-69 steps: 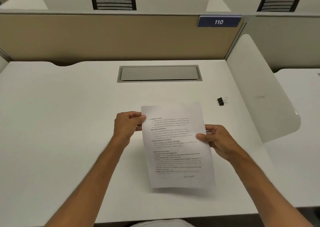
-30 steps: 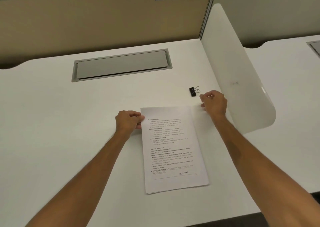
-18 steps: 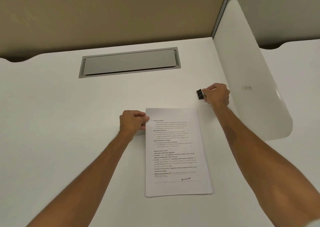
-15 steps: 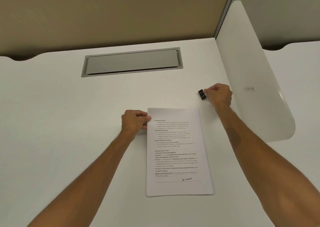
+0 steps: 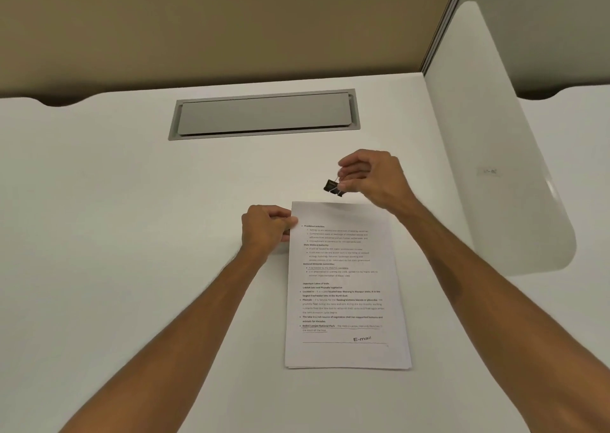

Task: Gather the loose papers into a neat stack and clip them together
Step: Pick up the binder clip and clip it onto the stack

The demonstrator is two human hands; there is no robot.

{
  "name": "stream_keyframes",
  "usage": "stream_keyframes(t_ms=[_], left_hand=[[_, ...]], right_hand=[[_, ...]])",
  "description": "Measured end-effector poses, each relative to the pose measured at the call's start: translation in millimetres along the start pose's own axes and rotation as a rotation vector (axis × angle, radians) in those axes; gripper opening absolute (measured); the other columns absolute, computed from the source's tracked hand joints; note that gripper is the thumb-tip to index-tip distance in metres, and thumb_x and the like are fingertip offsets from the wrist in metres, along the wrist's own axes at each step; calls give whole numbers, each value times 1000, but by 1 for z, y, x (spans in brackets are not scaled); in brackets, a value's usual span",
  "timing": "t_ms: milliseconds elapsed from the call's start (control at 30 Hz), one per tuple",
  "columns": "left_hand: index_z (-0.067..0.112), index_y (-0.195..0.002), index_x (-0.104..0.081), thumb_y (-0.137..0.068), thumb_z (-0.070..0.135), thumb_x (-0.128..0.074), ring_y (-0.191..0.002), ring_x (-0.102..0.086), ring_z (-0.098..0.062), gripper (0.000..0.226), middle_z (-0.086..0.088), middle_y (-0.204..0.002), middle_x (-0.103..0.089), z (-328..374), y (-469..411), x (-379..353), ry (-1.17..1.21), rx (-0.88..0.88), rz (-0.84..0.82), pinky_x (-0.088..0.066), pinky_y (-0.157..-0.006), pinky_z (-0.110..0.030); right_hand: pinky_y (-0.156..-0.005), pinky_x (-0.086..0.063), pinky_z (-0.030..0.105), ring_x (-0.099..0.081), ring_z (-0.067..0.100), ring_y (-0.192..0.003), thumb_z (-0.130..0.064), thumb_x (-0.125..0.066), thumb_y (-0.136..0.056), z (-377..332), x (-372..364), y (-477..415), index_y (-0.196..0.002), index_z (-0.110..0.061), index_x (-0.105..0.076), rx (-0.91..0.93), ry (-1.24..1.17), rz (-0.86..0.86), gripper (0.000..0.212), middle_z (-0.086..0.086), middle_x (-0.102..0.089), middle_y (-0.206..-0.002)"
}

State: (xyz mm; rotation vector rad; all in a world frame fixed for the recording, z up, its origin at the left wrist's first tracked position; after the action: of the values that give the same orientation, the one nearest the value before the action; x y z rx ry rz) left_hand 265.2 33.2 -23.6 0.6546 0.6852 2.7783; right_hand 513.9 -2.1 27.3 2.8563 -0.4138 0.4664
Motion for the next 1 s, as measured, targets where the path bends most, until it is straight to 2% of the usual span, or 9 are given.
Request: stream_keyframes(t_ms=[133,267,400,633,800,1000], left_hand=[[9,-88,-75,-78,6,-82,-67,-75,-20,13,-8,-82,-76,3,4,1,-7,-22,11,-61,-57,-25],[6,-91,-76,-78,7,-83,-70,-76,-22,15,-8,-81,-76,4,8,0,-23,-58,18,-64,-64,-32],[5,-93,-76,-79,7,-82,-69,-75,-19,15,-6,-79,-75,7,12,0,-27,-93,31,-63,-63,-29],[7,-90,-75,-79,6,-82,-72,-76,-22,12,-8,-81,-76,10,16,-1,2,-101,40,-64,-66,-34],[10,-84,-72,-80,6,-81,-69,-75,-18,11,-4,-78,-74,12,19,0,12,-103,43,-62,-61,-27],[11,-80,-72,-78,3,-82,-69,-76,-20,13,-8,-79,-75,13,19,2,46,-92,43,-63,-61,-29]], right_hand=[[-77,-63,31,-76,21,-78,9,-85,-65,-19,-17,-1,-98,-1,-75,106,40,-23,36,14,-77,-85],[-80,-63,36,-76,22,-77,8,-84,-66,-28,-29,-1,-92,-2,-77,131,146,-61,29,13,-76,-82],[-81,-63,38,-75,21,-76,3,-86,-68,-32,-35,0,-91,-5,-78,137,252,-89,26,7,-75,-78],[-81,-63,33,-74,14,-73,3,-86,-68,-38,-41,3,-92,-5,-78,148,265,-99,26,3,-73,-75],[-78,-62,26,-74,11,-72,1,-86,-69,-48,-50,6,-93,-6,-78,196,269,-138,27,1,-74,-76],[-80,-63,29,-74,11,-75,1,-87,-68,-48,-56,4,-97,-5,-78,192,275,-170,31,2,-75,-79]])
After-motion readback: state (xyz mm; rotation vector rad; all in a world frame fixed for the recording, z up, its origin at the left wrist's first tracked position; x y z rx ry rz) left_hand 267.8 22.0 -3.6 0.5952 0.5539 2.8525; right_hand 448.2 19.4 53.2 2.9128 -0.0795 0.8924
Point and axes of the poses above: each hand's wrist, its own y-axis away from the middle knuckle, its own x-axis out of the back of the hand, z = x × y, the point moved 6 cm from there along -y, towards the middle knuckle
